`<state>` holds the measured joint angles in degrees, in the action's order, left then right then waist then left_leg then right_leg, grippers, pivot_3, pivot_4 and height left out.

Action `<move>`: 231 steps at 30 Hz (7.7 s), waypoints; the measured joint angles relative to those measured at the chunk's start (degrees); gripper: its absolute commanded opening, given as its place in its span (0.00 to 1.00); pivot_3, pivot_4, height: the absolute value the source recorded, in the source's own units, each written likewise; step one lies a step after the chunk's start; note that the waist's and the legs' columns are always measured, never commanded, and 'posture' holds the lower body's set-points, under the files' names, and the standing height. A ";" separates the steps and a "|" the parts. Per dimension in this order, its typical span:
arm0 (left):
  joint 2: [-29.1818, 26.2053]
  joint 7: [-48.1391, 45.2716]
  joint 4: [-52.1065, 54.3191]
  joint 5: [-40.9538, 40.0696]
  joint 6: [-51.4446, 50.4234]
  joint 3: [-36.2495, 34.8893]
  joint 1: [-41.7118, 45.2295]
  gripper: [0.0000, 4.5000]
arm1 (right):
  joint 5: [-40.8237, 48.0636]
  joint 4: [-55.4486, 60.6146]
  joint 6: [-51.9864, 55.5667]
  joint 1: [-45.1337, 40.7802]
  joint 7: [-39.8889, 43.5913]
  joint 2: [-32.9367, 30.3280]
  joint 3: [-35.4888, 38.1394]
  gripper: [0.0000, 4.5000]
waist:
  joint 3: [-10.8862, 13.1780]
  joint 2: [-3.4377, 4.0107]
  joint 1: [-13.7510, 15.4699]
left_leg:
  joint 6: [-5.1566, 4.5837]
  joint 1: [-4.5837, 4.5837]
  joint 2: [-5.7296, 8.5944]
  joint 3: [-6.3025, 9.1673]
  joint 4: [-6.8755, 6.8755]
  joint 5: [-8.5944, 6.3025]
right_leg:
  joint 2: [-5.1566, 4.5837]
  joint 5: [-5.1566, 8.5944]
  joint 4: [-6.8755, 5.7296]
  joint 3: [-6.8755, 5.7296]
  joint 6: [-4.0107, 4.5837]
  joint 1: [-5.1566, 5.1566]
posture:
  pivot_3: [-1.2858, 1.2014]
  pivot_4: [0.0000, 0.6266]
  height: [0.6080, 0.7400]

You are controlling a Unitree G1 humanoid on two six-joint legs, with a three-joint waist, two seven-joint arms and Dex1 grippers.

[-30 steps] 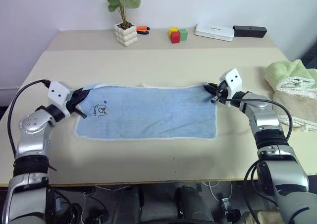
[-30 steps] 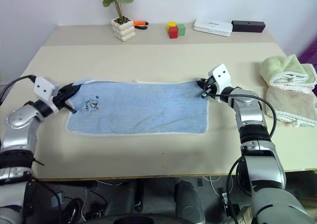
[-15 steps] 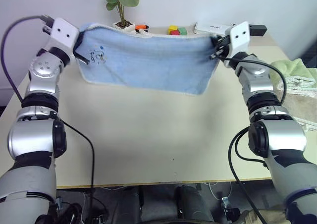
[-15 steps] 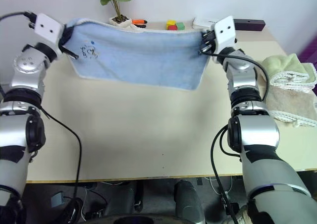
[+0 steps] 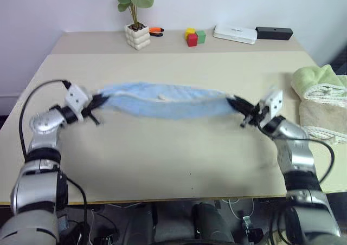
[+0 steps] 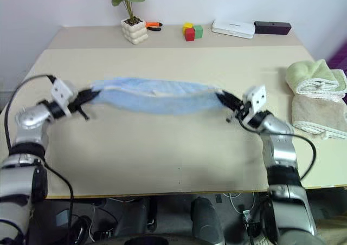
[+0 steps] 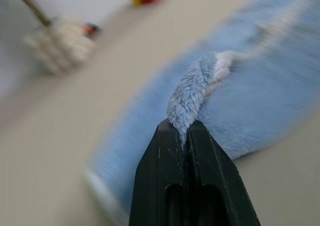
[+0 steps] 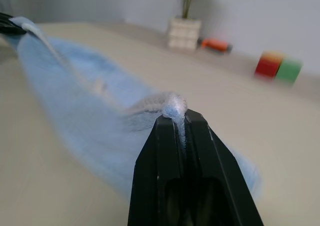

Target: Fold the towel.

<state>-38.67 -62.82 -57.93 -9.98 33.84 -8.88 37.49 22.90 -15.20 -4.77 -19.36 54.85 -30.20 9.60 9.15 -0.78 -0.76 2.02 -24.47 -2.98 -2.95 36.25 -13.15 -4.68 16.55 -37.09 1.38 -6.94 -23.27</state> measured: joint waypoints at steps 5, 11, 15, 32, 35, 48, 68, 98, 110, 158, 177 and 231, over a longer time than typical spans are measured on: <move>-3.83 -7.54 12.98 -5.13 -4.40 -1.25 -10.50 0.00 | 1.69 8.50 1.87 6.06 4.30 -6.05 1.13 0.02 | -0.03 0.02 0.06 | 0.00 0.22 -0.03 0.04 -0.08 0.00 | 0.04 0.01 -0.04 0.00 0.02 0.15 | 0.52 0.24 1.00; -5.99 -9.85 21.95 -10.68 -13.88 -3.68 -16.82 0.00 | 2.38 8.44 2.70 8.27 7.19 -7.48 1.23 0.02 | -0.03 0.00 0.28 | -0.01 0.18 -0.03 0.05 0.04 0.00 | 0.02 0.01 -0.02 0.00 0.02 0.20 | 0.52 0.24 1.00; -7.21 -10.84 29.56 -14.08 -19.68 -5.64 -23.55 0.00 | 3.42 8.52 3.57 11.02 9.62 -8.19 1.47 0.02 | -0.03 0.01 0.18 | -0.02 0.20 -0.03 0.06 -0.02 -0.01 | 0.02 0.01 -0.01 0.00 0.02 0.19 | 0.52 0.24 1.00; -4.56 -3.28 32.92 -13.55 -22.91 -9.64 -22.74 0.00 | 2.94 4.80 2.18 5.97 5.81 -6.77 2.52 0.02 | -0.04 -0.02 0.50 | -0.01 0.31 -0.01 0.10 0.01 -0.01 | 0.03 0.02 0.02 -0.02 0.02 0.34 | 0.52 0.24 1.00; -3.87 -2.47 28.79 -11.88 -21.06 -8.30 -19.13 0.00 | 0.96 1.63 0.38 4.20 4.04 -5.50 2.17 0.02 | -0.04 -0.01 0.42 | -0.02 0.31 0.01 0.09 0.01 -0.01 | 0.02 0.01 0.04 -0.01 0.02 0.35 | 0.52 0.24 1.00; -0.61 1.03 16.65 -6.21 -18.77 -3.94 -13.07 0.00 | -5.24 -4.54 -1.93 1.62 -2.52 -2.23 -0.54 0.02 | -0.04 -0.01 0.23 | -0.01 0.31 0.00 0.10 0.01 -0.01 | 0.03 0.01 0.00 -0.02 0.02 0.34 | 0.52 0.24 1.00; 1.24 2.31 13.49 -5.64 -27.20 -3.19 -10.53 0.14 | -5.59 -5.46 2.04 1.32 -4.64 -0.09 -1.54 0.14 | -0.04 -0.01 0.21 | -0.01 0.31 0.00 0.10 0.01 -0.01 | 0.03 0.01 0.00 -0.02 0.02 0.34 | 0.52 0.24 1.00; 1.97 11.36 35.26 -20.39 -52.20 -13.44 -11.57 0.00 | -0.14 5.74 10.54 -1.27 -12.44 5.01 0.57 0.01 | -0.04 -0.02 0.20 | -0.01 0.26 -0.01 0.18 0.05 0.00 | 0.01 0.01 -0.03 -0.02 0.01 0.35 | 0.52 0.24 1.00; 24.39 30.79 60.38 -22.63 -61.55 -2.43 -21.07 0.00 | -8.30 13.93 15.32 -0.20 -33.31 20.72 -8.24 0.01 | -0.05 -0.02 0.20 | 0.00 0.25 0.03 0.23 0.05 0.00 | 0.01 0.01 -0.02 0.00 0.01 0.34 | 0.52 0.24 1.00; 7.02 13.37 48.34 -22.29 -54.86 -7.18 -18.93 1.00 | 7.27 19.44 34.41 3.82 -28.35 10.76 3.54 0.99 | -0.23 -0.25 0.13 | 0.01 0.45 0.03 0.26 -0.11 0.00 | 0.02 0.02 0.16 -0.02 0.03 0.56 | 0.52 0.24 1.00; -0.75 -13.60 48.97 -19.54 -47.27 1.96 -18.58 1.00 | 51.70 36.18 62.42 28.15 -49.79 9.50 24.30 0.99 | -0.22 -0.24 0.03 | -0.07 0.34 0.00 0.31 -0.16 -0.05 | 0.03 0.15 0.24 -0.01 0.25 0.48 | 0.52 0.24 1.00; -2.45 -11.81 53.07 -21.78 -45.61 -2.29 -26.29 1.00 | 47.76 21.12 50.60 22.53 -47.77 1.98 20.23 0.00 | -0.53 -0.73 0.20 | -0.19 0.29 0.00 0.33 -0.13 -0.11 | 0.00 0.18 0.44 -0.02 0.30 0.56 | 0.52 0.24 1.00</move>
<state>-41.12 -74.63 -4.86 -31.76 -11.78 -11.17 11.20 70.66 5.92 45.83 3.17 7.08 -28.22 29.83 8.62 -1.51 -0.56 1.83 -24.18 -2.98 -2.62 36.12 -13.26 -4.68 16.72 -36.65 1.35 -6.64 -22.71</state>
